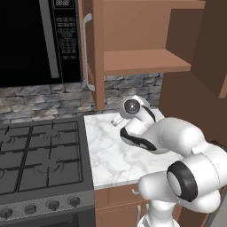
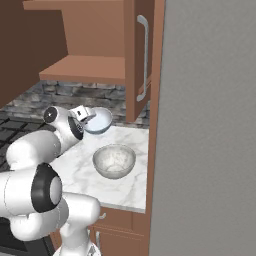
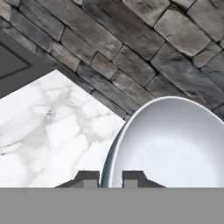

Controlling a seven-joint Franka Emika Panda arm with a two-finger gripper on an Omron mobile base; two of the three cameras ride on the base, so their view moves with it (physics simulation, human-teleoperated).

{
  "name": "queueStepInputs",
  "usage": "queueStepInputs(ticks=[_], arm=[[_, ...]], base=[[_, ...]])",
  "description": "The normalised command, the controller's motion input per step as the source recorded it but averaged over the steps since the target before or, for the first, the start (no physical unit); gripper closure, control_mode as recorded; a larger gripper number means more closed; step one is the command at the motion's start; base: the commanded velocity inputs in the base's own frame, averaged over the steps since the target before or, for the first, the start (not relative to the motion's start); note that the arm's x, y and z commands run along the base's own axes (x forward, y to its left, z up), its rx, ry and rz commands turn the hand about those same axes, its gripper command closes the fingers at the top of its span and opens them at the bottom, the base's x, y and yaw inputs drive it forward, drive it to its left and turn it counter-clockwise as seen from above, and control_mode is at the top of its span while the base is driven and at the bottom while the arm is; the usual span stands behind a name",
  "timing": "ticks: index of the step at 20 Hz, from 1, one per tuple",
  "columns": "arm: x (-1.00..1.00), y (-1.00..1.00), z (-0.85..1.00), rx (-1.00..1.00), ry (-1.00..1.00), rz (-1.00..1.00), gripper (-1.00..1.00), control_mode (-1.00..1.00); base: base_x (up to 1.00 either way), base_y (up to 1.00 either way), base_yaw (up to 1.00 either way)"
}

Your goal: Pick up the bowls on the counter and stack them on top of one another in the open cabinet. Place the smaller bowl on top of the larger bowl.

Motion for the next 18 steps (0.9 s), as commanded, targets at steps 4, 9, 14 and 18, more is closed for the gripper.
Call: queueStepInputs(ticks=[4,9,14,18], arm=[[-0.60,-0.03,0.74,-0.02,0.00,0.00,1.00,-1.00],[-0.64,-0.05,0.65,-0.03,0.01,-0.01,1.00,-1.00],[-0.82,-0.15,0.34,-0.03,0.01,-0.03,1.00,-1.00],[-0.69,-0.20,0.00,-0.06,0.01,-0.05,1.00,-1.00]], base=[[0.00,0.00,0.00],[0.00,0.00,0.00],[0.00,0.00,0.00],[0.00,0.00,0.00]])
